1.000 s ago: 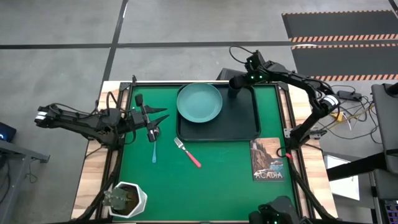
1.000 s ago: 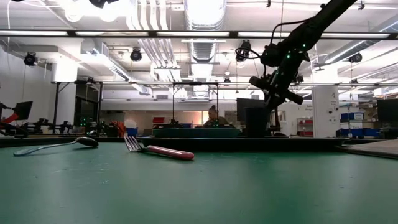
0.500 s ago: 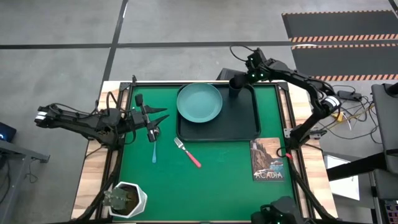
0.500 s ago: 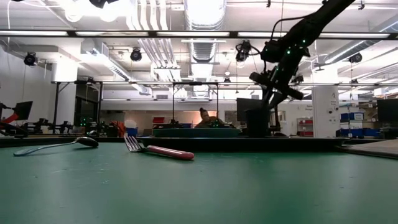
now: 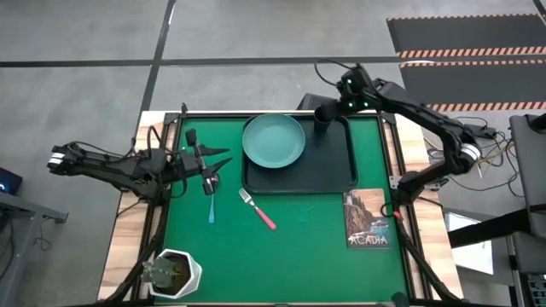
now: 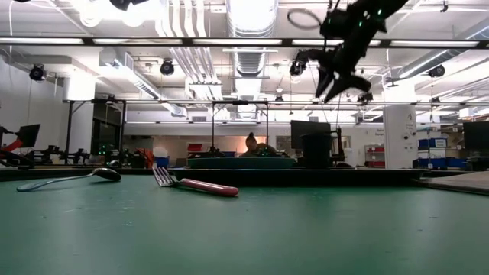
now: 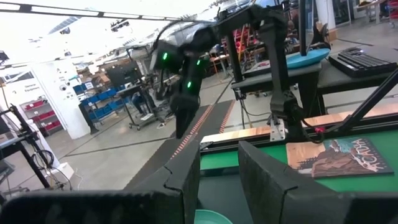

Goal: Pick and place plate/cup/fork/spoon on tray
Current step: Put the pink fork on the black serving tray to the right of the green plate

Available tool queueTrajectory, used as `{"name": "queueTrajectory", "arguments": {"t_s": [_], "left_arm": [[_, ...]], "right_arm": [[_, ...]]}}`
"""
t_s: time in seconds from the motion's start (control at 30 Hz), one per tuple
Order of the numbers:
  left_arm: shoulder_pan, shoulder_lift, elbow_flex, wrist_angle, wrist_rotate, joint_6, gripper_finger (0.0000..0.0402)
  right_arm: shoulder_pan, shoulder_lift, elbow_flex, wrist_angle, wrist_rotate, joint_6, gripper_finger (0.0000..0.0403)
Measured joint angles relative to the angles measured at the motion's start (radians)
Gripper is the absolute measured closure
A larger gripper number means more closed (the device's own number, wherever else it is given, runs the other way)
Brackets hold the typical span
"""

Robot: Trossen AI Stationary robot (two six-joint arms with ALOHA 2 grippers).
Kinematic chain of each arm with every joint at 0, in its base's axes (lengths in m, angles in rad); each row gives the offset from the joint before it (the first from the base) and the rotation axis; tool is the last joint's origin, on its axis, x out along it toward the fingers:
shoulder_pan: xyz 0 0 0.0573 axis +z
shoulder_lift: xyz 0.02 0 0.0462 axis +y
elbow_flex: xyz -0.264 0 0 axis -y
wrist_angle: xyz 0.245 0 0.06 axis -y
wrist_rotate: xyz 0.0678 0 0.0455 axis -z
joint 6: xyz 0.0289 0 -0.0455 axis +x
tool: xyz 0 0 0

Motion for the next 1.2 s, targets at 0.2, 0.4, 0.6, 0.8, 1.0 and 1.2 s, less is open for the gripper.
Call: {"name": "queueTrajectory", "arguments": {"t_s": [0.2, 0.4, 0.6, 0.8, 1.0, 1.2], "left_arm": [[0.000, 0.005, 0.000, -0.002, 0.000, 0.000, 0.0311], [0.000, 0.012, 0.000, 0.001, 0.000, -0.003, 0.0311], [0.000, 0.014, 0.000, 0.006, 0.000, -0.004, 0.0311], [0.000, 0.014, 0.000, 0.008, 0.000, -0.004, 0.0311], [0.000, 0.015, 0.000, 0.008, 0.000, -0.004, 0.0311], [0.000, 0.014, 0.000, 0.009, 0.000, -0.007, 0.0311]], "right_arm": [[0.171, -0.102, 0.000, -0.008, 0.083, 0.051, 0.0293], [0.396, -0.130, -0.001, -0.007, 0.200, 0.108, 0.0304], [0.576, -0.102, -0.003, 0.003, 0.304, 0.186, 0.0314], [0.695, -0.043, -0.003, 0.098, 0.314, 0.246, 0.0322], [0.778, 0.043, -0.003, 0.220, 0.307, 0.284, 0.0323], [0.831, 0.150, 0.048, 0.248, 0.281, 0.297, 0.0326]]}}
